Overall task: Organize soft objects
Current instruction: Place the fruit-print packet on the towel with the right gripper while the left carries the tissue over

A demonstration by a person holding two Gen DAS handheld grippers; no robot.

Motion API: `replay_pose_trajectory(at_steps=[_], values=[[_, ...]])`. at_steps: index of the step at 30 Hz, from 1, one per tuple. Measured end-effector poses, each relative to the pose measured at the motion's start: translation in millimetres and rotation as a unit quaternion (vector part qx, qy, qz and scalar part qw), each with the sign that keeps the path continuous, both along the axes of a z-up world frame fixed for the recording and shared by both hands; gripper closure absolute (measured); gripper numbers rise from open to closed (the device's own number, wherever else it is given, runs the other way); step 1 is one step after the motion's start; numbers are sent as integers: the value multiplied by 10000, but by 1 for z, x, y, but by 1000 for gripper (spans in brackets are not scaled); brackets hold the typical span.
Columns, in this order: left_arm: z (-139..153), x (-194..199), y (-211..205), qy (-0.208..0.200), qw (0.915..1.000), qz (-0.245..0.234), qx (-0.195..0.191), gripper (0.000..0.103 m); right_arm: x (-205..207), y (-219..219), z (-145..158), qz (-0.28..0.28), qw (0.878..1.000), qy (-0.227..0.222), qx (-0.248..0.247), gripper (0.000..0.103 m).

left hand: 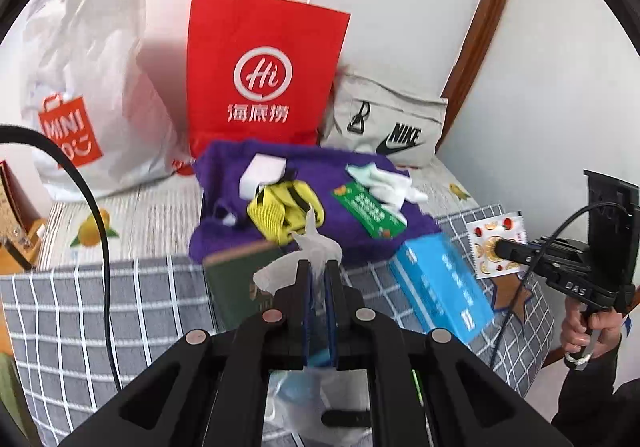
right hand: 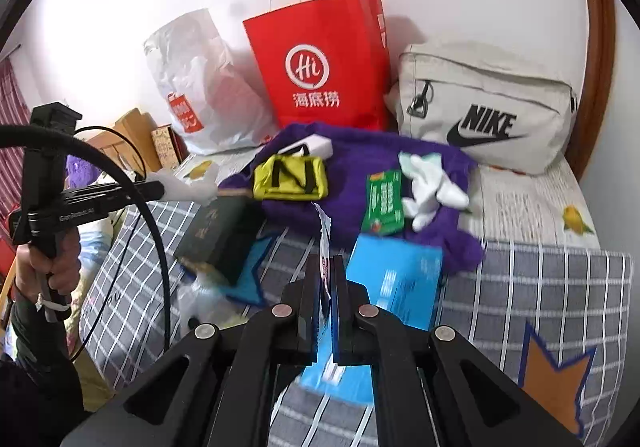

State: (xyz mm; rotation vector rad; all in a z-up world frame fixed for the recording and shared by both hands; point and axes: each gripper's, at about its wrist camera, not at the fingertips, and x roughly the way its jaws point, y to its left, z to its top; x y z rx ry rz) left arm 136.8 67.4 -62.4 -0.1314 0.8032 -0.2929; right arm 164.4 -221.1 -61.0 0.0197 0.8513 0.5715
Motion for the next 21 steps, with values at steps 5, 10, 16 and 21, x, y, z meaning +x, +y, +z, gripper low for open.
replay_pose_trajectory(at_steps=[5, 10, 16, 21], values=[[8, 24, -2, -94, 9999, -33, 57, 96, 38, 9, -5, -197, 9998, 26, 17, 99], [7, 52, -3, -51, 10000, -77, 32, 96, 69, 23, -12, -127, 9998, 121, 76, 99], [7, 82, -7, -62, 9999, -73, 133, 96, 112, 41, -26, 108, 9989, 420, 170, 99], [1, 99, -9, 11, 9999, -69, 83, 96, 141, 65, -55, 367, 9961, 786, -189, 99]])
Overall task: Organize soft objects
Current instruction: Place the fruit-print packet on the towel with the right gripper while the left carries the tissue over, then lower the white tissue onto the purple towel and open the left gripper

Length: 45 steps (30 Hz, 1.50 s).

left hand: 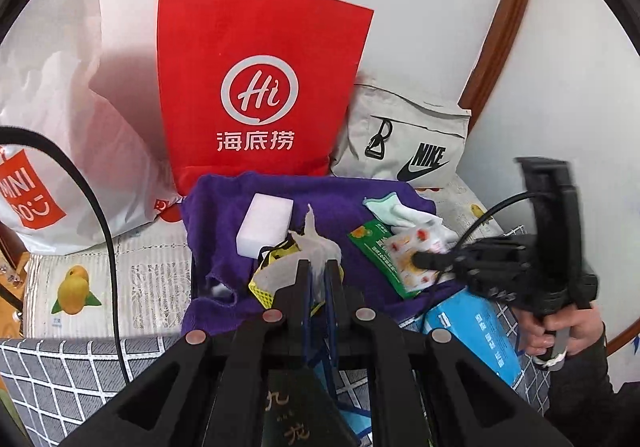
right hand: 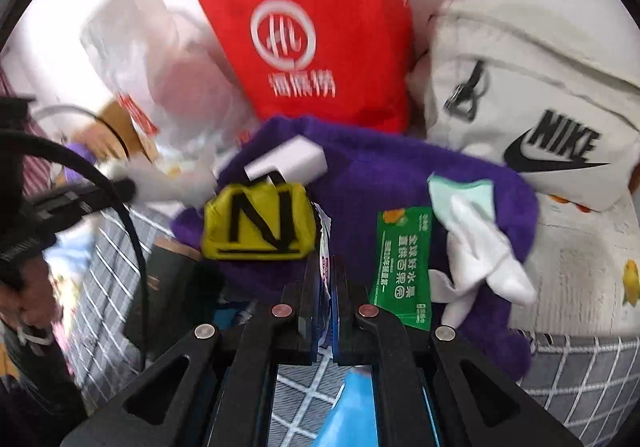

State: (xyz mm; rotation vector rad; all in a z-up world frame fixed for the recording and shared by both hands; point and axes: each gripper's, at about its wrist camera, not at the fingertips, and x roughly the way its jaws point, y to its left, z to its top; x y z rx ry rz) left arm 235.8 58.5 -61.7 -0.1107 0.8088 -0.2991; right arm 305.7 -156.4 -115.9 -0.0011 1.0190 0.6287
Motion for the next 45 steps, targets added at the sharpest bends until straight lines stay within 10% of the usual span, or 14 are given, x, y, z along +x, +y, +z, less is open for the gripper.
replay_pose_trajectory(at_steps=[15, 20, 42, 45], values=[[-21, 27, -18, 254, 9995, -149, -64, 96, 32, 6, -50, 37, 9963, 642, -563, 89], [-30, 35, -39, 363, 9988, -323, 40, 96, 20, -1, -44, 89, 9964, 278, -793, 43], [-88, 74, -77, 1122, 9923, -523, 42, 96, -48, -75, -7, -502, 9985, -85, -177, 43], [-88, 77, -79, 1152, 9921, -489, 90, 81, -58, -76, -8, -492, 9985, -97, -202, 43]])
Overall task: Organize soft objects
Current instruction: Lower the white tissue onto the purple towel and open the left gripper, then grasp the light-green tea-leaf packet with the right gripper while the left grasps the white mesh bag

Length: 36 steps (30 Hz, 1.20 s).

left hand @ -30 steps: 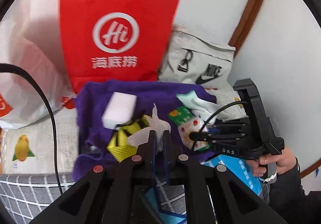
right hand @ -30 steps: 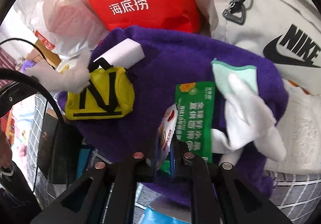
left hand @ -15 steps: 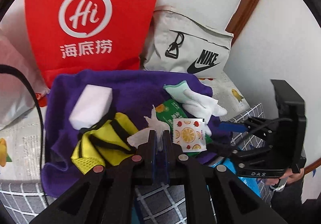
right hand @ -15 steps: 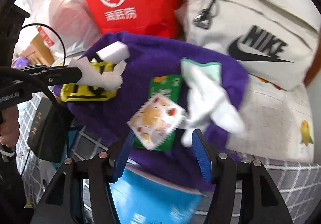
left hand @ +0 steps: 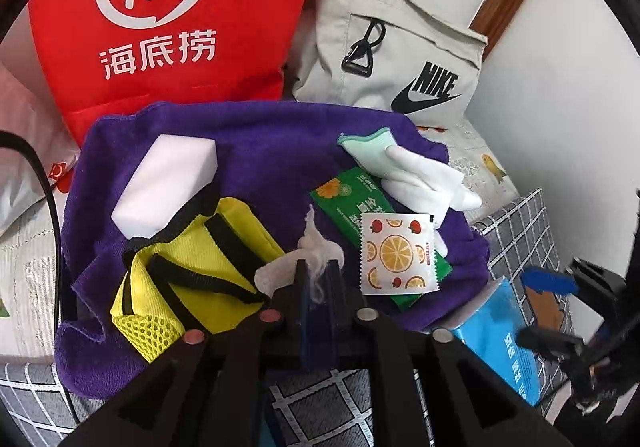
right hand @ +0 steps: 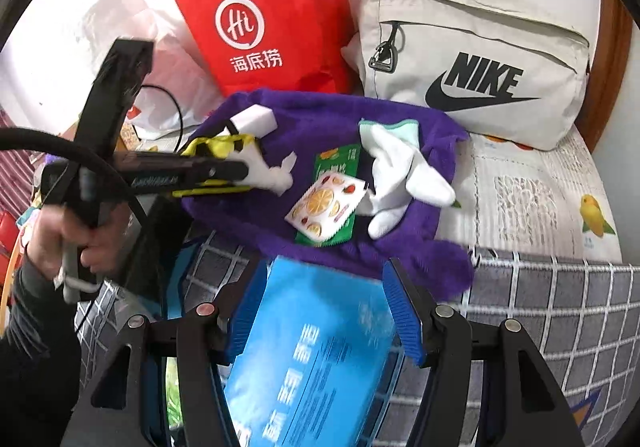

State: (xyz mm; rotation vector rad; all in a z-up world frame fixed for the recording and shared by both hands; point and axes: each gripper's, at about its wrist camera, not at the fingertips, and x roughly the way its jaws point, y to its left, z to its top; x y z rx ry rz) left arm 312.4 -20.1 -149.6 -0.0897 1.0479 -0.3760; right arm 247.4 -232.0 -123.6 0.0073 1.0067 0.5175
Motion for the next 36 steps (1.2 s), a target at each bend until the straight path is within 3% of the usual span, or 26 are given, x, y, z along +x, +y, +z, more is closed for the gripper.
replay_pose_trajectory(at_steps=[2, 4, 15, 19, 23, 30, 33, 36], values=[[0, 2, -1, 64, 9999, 35, 87, 53, -9, -1, 1, -6, 10000, -5, -33, 43], [2, 2, 3, 94, 9993, 235, 277, 48, -17, -2, 1, 19, 10000, 8, -16, 43], [40, -45, 45, -104, 9971, 743, -116, 47, -87, 15, 13, 401, 9989, -78, 221, 43], [56, -80, 53, -253, 9969, 696, -275, 40, -116, 31, 7, 691, 9972, 29, 267, 40], [68, -115, 57, -359, 9964, 726, -259, 32, -138, 56, -3, 1111, 9936, 97, 185, 30], [66, -172, 73, -330, 9961, 815, 104, 30, -145, 104, -21, 1960, 9798, 84, -382, 28], [58, -188, 83, -288, 9951, 946, 81, 30, -136, 117, -34, 2031, 9749, 140, -905, 28], [47, -201, 92, -195, 9940, 1075, -18, 30, -133, 123, -44, 2174, 9699, 246, -1072, 28]])
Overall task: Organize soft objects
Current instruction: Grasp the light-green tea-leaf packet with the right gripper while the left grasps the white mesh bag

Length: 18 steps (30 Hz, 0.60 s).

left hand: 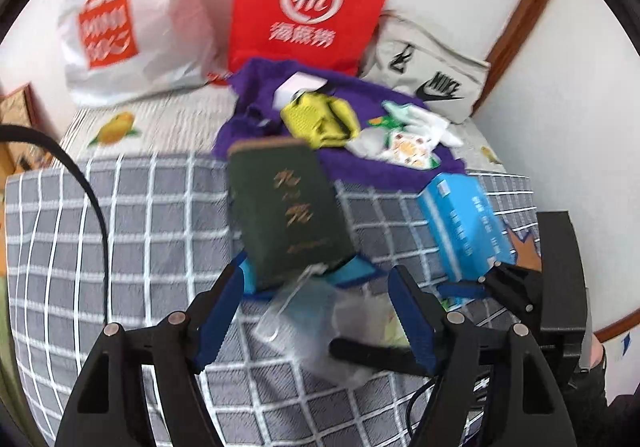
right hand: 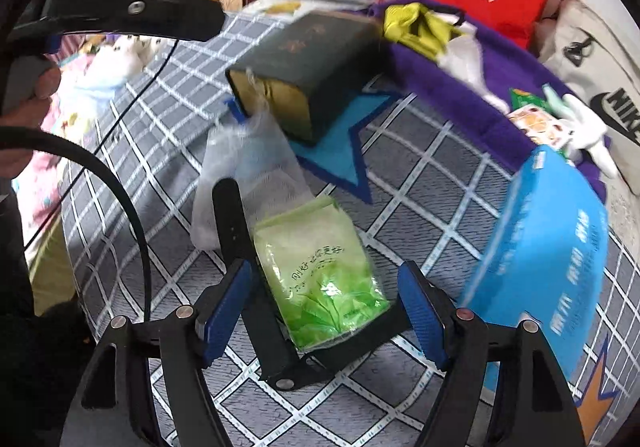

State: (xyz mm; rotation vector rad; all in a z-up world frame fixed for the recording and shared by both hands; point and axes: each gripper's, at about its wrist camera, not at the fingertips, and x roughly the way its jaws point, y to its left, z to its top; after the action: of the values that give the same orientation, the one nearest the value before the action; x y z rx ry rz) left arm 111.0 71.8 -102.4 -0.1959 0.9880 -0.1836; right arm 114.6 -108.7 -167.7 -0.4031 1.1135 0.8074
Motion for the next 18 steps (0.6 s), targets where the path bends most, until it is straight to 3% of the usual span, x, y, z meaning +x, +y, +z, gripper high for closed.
replay_pose_trajectory(at_steps=[6, 7, 8, 18], values=[[-24, -14, 19, 285, 9986, 290, -341, 30, 0, 14, -17, 203, 9982, -204, -532, 28], [-28, -17, 22, 315, 9980, 343, -434, 30, -1, 15, -17, 242, 9980, -239, -534, 35], [-30, -20, 24, 320, 9976, 367, -495, 30, -2, 15, -15, 274, 9982, -240, -473, 48], [-39, -39, 25, 271, 9975, 456, -464, 30, -1, -17, 22, -612, 9965, 17, 573, 48]])
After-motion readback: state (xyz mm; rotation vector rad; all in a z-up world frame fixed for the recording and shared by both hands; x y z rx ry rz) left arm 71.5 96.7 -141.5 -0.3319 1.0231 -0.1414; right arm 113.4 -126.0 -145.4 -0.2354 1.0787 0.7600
